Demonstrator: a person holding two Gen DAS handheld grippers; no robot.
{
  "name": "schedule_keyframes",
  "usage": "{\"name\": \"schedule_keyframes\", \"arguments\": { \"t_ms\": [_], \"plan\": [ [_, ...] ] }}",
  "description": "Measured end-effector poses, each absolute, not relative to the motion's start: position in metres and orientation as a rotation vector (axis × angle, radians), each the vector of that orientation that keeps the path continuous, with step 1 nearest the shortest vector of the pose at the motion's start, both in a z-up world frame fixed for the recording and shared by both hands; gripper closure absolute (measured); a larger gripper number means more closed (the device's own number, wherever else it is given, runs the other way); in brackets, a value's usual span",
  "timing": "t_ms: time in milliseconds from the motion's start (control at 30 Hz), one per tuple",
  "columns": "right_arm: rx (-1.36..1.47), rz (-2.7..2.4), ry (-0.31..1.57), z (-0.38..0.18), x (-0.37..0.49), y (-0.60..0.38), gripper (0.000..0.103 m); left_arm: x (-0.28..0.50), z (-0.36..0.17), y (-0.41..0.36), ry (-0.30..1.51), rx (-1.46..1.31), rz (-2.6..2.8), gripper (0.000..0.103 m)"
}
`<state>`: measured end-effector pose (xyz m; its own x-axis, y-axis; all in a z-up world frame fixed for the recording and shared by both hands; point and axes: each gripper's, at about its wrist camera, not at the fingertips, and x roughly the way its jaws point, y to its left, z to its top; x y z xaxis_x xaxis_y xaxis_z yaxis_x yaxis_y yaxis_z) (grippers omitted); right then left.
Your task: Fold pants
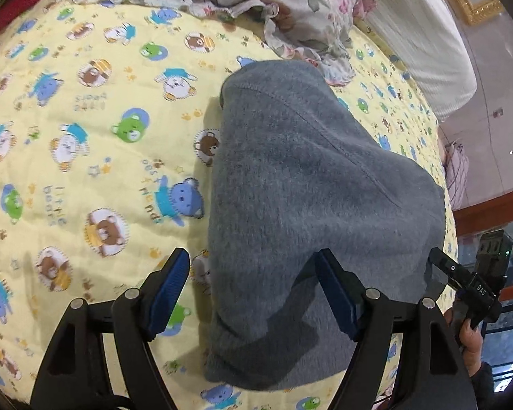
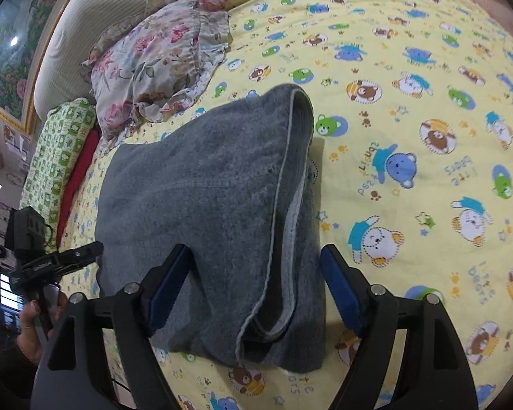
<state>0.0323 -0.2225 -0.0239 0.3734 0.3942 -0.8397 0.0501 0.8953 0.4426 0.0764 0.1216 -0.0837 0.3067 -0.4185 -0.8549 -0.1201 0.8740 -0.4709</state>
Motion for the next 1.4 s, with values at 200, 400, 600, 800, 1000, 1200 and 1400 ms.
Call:
{"name": "schedule_keyframes", "arguments": {
  "t_ms": [200, 400, 600, 800, 1000, 1200, 1400],
  "plan": [
    [0.612, 0.272, 1.184, -0.047, 0.035, -0.236, 0.020, 0.090, -0.107, 0.108, 1.295, -0.565, -0.257, 0.026],
    [0.618, 0.318, 1.159, -0.039, 0.030, -0.228, 0.050, 0.089, -0.100, 0.098, 1.238, -0.523, -0.276, 0.066],
    [0.587, 0.355, 1.096, -0.009, 0.025, -0.215, 0.066, 0.078, -0.069, 0.100, 1.139, -0.513, -0.266, 0.083],
    [0.523, 0.466, 1.041, 0.026, 0.038, -0.179, 0.067, 0.065, -0.025, 0.126, 1.040, -0.479, -0.247, 0.084],
    [0.481, 0.576, 1.024, 0.031, 0.064, -0.127, 0.067, 0.062, 0.000, 0.184, 0.996, -0.487, -0.181, 0.084],
    [0.439, 0.641, 1.061, 0.011, 0.094, -0.078, 0.068, 0.072, -0.011, 0.232, 1.021, -0.457, -0.107, 0.084],
    [0.421, 0.631, 1.134, -0.025, 0.107, -0.060, 0.068, 0.067, -0.041, 0.251, 1.058, -0.450, -0.072, 0.083]
  ]
}}
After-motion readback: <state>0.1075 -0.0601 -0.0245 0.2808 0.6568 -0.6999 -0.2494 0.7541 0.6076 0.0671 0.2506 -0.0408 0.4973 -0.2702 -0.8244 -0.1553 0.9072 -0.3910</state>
